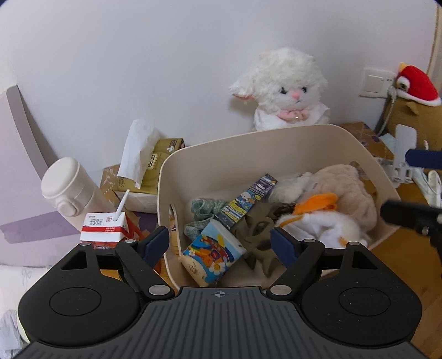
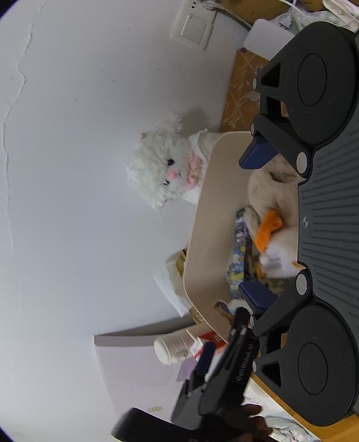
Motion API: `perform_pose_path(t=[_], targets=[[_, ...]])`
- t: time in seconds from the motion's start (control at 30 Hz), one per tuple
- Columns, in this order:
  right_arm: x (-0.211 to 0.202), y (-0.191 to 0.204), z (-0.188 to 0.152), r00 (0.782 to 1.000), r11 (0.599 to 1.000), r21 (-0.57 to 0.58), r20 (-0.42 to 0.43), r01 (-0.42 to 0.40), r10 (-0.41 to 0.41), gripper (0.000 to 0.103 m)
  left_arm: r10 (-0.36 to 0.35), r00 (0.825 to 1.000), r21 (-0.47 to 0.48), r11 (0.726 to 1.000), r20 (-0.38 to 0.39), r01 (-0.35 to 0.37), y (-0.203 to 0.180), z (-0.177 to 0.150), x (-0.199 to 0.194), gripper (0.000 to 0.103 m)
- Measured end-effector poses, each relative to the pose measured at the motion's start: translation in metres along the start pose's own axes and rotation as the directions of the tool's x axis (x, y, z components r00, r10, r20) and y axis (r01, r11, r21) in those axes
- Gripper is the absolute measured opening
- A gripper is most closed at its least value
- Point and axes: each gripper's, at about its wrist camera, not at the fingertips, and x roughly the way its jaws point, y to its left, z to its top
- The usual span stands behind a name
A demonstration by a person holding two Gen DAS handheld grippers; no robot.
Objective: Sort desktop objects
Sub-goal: 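Open both tools to drop the bag and wet-wipe pack into the basket, then move both tools back toward the vitamin bottle and claw clip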
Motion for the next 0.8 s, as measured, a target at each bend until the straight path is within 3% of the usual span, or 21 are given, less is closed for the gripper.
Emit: perform_pose_path(t=[0.3, 0.43, 0.63, 0.8], targets=[[-0.015, 0.032, -0.043, 0.996, 0.999, -0.01, -0.068, -0.052, 0.051, 0.103, -0.022, 1.0, 0.053, 0.998, -0.004, 0.022, 0.0, -0.031, -0.02, 0.082], [-0.002, 0.042, -0.064, 0.984, 0.997, 0.002, -0.156, -0.083, 0.082, 0.103, -0.033, 0.999, 0.094, 0.995, -0.031, 0.036, -0.001, -0.05, -0.017, 0.082], [0.025, 0.057, -0.089, 0.964, 0.998, -0.001, -0.257, -0.066, 0.063, 0.103, -0.022, 0.994, 0.121, 0.992, -0.106, 0.035, -0.002, -0.079, 0.0, 0.082], [0.05, 0.063, -0.107, 0.935, 0.996, 0.068, -0.347, -0.051, 0.072, 0.103, -0.029, 0.986, 0.12, 0.992, -0.163, 0.049, -0.001, -0.1, 0.018, 0.082]])
